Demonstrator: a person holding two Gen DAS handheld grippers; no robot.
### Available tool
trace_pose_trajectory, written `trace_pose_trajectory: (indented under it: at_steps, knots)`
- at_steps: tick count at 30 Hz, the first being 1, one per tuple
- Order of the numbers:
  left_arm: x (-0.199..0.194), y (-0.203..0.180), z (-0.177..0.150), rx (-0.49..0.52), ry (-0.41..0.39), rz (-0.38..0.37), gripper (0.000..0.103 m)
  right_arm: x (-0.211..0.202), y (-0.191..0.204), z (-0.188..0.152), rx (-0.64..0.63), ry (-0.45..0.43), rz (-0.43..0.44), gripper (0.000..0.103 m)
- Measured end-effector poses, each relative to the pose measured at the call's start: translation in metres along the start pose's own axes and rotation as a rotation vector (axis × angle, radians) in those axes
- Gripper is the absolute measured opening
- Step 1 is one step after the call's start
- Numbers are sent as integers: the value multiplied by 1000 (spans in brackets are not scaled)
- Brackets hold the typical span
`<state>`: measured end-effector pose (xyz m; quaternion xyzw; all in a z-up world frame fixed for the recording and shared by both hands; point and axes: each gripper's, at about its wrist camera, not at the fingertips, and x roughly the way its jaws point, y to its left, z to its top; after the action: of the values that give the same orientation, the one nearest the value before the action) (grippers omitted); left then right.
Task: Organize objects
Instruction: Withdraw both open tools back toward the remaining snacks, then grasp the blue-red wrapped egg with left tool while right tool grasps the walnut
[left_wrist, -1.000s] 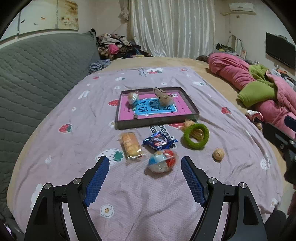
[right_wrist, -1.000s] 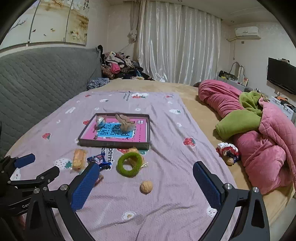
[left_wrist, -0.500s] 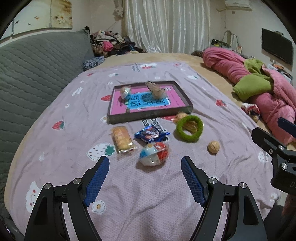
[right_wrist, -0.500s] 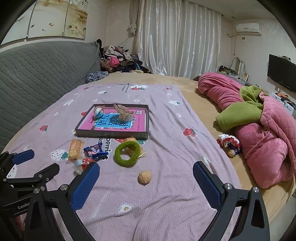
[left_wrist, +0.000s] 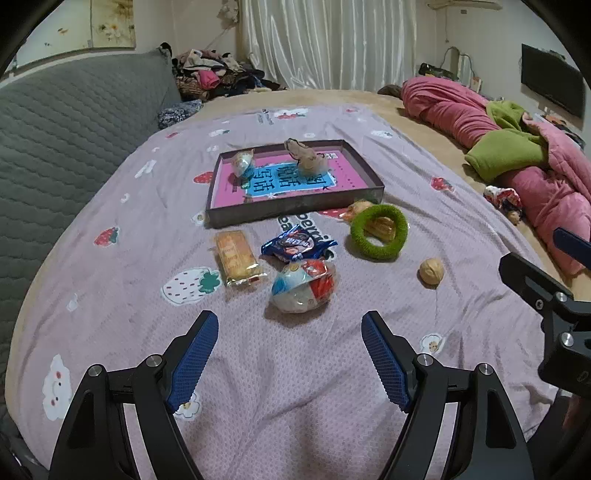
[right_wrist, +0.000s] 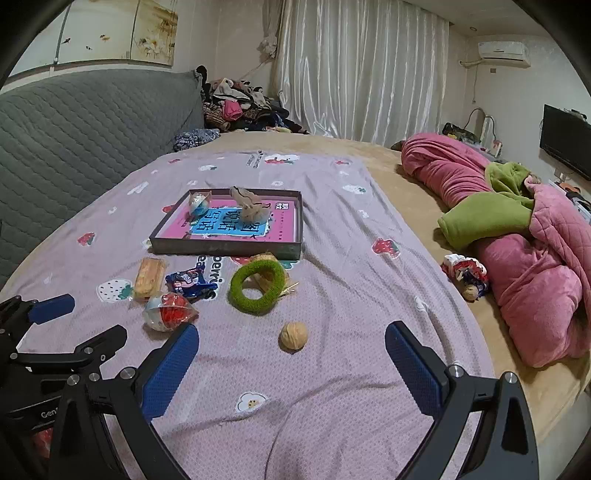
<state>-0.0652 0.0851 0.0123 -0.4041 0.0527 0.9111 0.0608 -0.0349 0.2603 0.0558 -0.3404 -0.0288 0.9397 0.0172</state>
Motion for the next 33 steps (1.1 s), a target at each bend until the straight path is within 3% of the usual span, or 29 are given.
trace_pose_trajectory:
  at_steps: [16, 33]
  knots:
    - [26, -9, -9, 32, 19, -33, 81, 27, -6, -16, -4, 54, -5, 102]
    - [65, 0, -6, -7, 45, -59, 81, 74, -8, -29, -2, 127, 11, 102]
